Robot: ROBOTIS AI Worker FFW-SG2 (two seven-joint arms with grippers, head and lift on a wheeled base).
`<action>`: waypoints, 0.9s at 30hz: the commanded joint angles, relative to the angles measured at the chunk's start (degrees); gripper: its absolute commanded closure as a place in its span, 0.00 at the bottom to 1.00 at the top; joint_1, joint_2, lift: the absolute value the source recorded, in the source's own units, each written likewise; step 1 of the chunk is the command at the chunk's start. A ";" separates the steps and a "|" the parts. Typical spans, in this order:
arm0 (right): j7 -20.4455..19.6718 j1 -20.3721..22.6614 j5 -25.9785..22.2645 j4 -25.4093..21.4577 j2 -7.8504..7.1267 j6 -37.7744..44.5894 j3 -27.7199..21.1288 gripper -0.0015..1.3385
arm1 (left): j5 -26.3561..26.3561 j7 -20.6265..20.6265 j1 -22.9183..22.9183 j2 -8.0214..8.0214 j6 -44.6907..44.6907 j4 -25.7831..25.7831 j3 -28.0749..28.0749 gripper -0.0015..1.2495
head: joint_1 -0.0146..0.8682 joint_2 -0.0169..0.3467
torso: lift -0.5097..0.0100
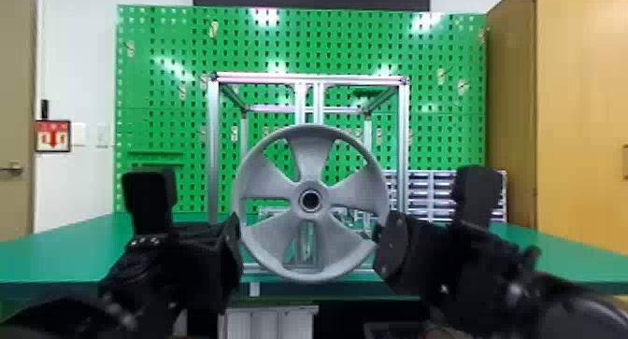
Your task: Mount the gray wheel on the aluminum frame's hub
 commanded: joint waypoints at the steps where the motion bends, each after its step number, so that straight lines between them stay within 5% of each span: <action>1: 1.79 3.93 0.96 -2.43 -0.73 -1.20 -0.77 0.05 | 1.24 0.00 3.57 1.57 0.08 -2.91 1.93 0.06 | 0.01 0.06 | 0.02; 11: 8.38 13.42 10.02 -5.86 -0.99 -6.64 -0.41 0.05 | 0.89 -2.28 10.42 3.86 -0.01 -6.34 4.57 0.06 | 0.01 0.06 | 0.02; 16: 12.16 18.69 18.28 -7.00 -1.78 -12.53 0.73 0.05 | -1.40 -5.09 14.29 4.12 -1.59 -6.78 6.59 0.07 | 0.01 0.06 | 0.02; 27: 16.03 26.87 25.66 -7.00 -1.78 -17.81 0.38 0.05 | -7.64 -10.37 22.11 4.91 -8.09 -6.69 9.23 0.08 | 0.01 0.06 | 0.02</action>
